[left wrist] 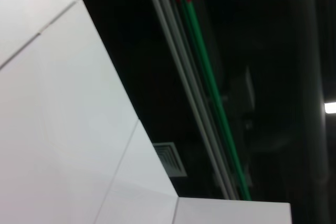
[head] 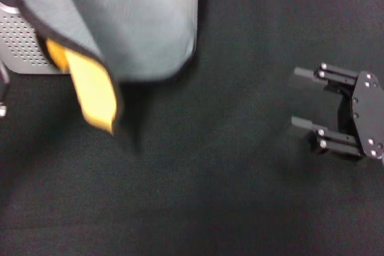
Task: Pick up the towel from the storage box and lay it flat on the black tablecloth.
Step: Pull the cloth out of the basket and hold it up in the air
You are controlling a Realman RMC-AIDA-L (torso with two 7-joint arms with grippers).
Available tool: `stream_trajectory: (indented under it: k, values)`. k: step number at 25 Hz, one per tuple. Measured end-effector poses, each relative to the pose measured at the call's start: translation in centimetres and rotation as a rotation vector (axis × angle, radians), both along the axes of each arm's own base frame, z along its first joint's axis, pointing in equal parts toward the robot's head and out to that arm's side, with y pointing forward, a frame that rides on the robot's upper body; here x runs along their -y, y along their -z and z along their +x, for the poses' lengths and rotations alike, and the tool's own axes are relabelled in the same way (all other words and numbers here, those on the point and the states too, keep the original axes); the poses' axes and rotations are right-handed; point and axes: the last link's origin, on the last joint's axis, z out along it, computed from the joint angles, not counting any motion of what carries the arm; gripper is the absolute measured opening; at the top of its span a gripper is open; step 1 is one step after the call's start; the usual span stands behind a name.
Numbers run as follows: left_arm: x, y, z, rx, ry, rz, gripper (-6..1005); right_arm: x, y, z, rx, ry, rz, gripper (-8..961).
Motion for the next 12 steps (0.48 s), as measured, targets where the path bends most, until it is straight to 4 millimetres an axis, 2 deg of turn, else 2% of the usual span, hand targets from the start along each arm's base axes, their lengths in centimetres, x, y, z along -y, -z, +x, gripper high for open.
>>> stream_trajectory:
  k: [12]
  values:
    - [-3.1,2.9,2.9,0.041,0.008,-0.042,10,-2.2,1.8,-1.9,-0.090,0.009,0.108,632]
